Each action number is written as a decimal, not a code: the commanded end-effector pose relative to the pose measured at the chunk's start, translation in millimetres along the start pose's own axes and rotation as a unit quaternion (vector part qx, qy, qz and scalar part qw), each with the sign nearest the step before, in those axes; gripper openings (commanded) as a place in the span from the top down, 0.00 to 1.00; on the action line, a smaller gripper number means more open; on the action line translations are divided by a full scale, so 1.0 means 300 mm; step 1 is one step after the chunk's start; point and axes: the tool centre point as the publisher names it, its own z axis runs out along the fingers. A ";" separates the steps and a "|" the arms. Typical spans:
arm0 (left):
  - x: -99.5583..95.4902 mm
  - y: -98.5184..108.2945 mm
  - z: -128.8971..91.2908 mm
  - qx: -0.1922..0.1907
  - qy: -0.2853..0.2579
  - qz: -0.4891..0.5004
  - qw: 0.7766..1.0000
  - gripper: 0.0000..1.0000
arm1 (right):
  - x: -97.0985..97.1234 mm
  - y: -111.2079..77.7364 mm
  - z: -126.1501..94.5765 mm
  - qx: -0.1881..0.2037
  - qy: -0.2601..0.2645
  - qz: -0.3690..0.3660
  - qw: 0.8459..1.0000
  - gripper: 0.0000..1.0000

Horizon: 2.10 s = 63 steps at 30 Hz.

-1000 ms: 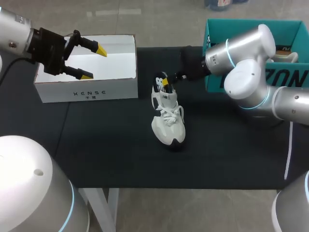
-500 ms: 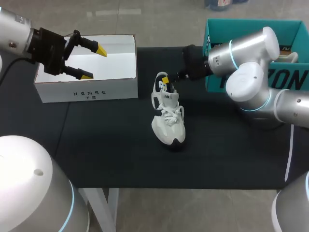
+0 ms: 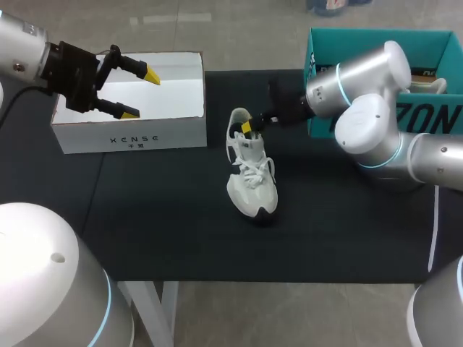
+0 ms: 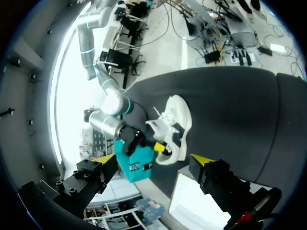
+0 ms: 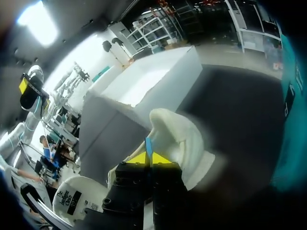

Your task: Take the shoe out of the shoebox, open the shoe tongue, remove and reinsert the insole, then place the shoe into the shoebox

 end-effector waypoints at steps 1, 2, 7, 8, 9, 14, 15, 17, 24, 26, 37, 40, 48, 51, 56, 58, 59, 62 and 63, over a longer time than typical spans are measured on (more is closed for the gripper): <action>-0.001 0.001 0.000 0.000 0.002 0.000 1.000 0.00 | 0.009 -0.046 -0.004 0.000 -0.004 0.005 1.000 1.00; -0.001 0.001 0.000 0.000 0.002 0.000 1.000 0.00 | 0.009 -0.048 -0.004 0.002 -0.005 0.006 1.000 1.00; -0.001 0.001 0.000 0.000 0.002 0.000 1.000 0.00 | 0.014 -0.046 -0.010 0.014 -0.013 -0.001 1.000 1.00; -0.001 0.001 0.000 0.000 0.002 0.000 1.000 0.00 | 0.013 -0.041 -0.010 0.014 -0.014 -0.001 1.000 1.00; -0.001 0.001 0.000 0.000 0.002 0.000 1.000 0.00 | 0.012 -0.035 -0.013 0.014 -0.015 -0.001 1.000 1.00; -0.001 0.001 0.000 0.000 0.002 0.000 1.000 0.00 | 0.021 0.007 -0.031 0.012 -0.025 -0.015 0.999 0.00; -0.001 0.001 0.000 0.000 0.002 0.000 1.000 0.00 | 0.020 0.015 -0.033 0.010 -0.027 -0.018 0.999 0.00; -0.001 0.001 0.000 0.000 0.002 0.000 1.000 0.00 | 0.022 0.032 -0.037 0.006 -0.028 -0.023 0.999 0.00; -0.001 0.001 0.000 0.000 0.002 0.000 1.000 0.00 | 0.043 0.094 -0.061 -0.010 -0.029 -0.042 0.999 0.00; -0.001 0.001 0.000 0.000 0.002 0.000 1.000 0.00 | 0.048 0.107 -0.072 -0.017 -0.034 -0.040 0.998 0.00; -0.001 0.001 0.000 0.000 0.002 0.000 1.000 0.00 | 0.087 0.123 -0.142 0.061 -0.178 0.059 0.980 1.00; -0.001 0.001 0.000 0.000 0.002 0.000 1.000 0.00 | 0.098 0.121 -0.160 0.142 -0.263 0.048 0.953 1.00; -0.001 0.001 0.000 0.000 0.002 0.000 1.000 0.00 | 0.109 0.131 -0.188 0.116 -0.237 0.072 0.962 1.00; -0.001 0.001 0.000 0.000 0.002 0.000 1.000 0.00 | 0.109 0.131 -0.188 0.116 -0.237 0.072 0.962 1.00; -0.001 0.001 0.000 0.000 0.002 0.000 1.000 0.00 | 0.109 0.131 -0.188 0.116 -0.237 0.072 0.962 1.00; -0.001 0.001 0.000 0.000 0.002 0.000 1.000 0.00 | 0.103 0.126 -0.165 0.136 -0.266 0.080 0.951 1.00; -0.001 0.001 0.000 0.000 0.002 0.000 1.000 0.00 | 0.100 0.122 -0.144 0.144 -0.297 0.084 0.940 1.00; -0.001 0.001 0.000 0.000 0.002 0.000 1.000 0.00 | 0.095 0.117 -0.089 0.150 -0.340 0.089 0.924 1.00; -0.001 0.001 0.000 0.000 0.002 0.000 1.000 0.00 | 0.087 0.112 -0.072 0.159 -0.361 0.085 0.915 1.00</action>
